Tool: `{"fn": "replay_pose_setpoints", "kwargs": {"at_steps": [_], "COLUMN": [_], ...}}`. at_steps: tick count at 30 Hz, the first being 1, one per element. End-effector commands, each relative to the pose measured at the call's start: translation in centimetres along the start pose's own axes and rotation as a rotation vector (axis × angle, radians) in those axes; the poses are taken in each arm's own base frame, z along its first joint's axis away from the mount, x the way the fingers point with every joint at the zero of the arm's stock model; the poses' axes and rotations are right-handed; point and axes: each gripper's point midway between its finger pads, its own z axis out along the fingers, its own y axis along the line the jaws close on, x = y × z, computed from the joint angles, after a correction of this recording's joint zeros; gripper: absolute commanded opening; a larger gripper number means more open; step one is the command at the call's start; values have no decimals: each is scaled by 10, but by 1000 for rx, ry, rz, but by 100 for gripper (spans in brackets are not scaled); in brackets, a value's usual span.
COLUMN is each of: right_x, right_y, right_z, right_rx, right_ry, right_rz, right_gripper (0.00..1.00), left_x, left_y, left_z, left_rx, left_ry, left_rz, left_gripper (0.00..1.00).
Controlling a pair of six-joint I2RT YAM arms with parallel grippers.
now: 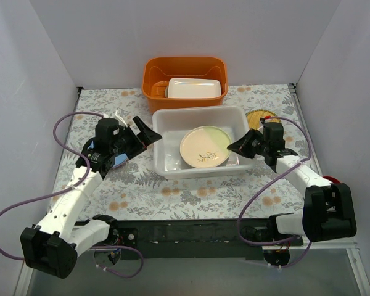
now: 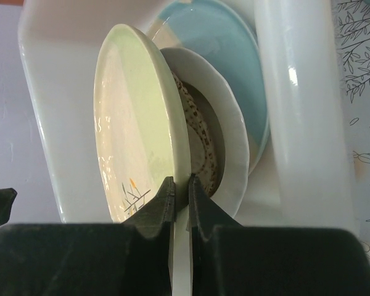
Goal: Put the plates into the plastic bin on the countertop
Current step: Place the plate in the plastic bin.
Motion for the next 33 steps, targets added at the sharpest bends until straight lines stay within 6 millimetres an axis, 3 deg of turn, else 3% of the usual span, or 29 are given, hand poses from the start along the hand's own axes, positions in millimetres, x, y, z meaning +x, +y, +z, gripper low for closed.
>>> {"fn": "replay_pose_setpoints", "kwargs": {"at_steps": [1, 12, 17, 20, 24, 33], "right_x": [-17, -11, -10, -12, -18, -37], "right_y": [32, 12, 3, -2, 2, 38], "right_z": [1, 12, 14, 11, 3, -21], "right_rx": [-125, -52, 0, 48, 69, 0], "right_ry": [-32, 12, 37, 43, 17, -75], "right_rz": [-72, -74, -87, -94, -116, -151], "right_gripper": [1, 1, 9, 17, 43, 67], "left_x": [-7, -5, -5, -4, -2, -1], "left_y": [8, 32, 38, 41, 44, 46], "left_z": [-18, -19, -13, -11, -6, -6], "left_rx": [-77, -196, -224, -229, -241, -246], "left_ry": [-55, -58, -47, -42, -26, -17], "left_rz": [36, 23, 24, 22, 16, 20], "left_gripper": [98, 98, 98, 98, 98, 98]}}
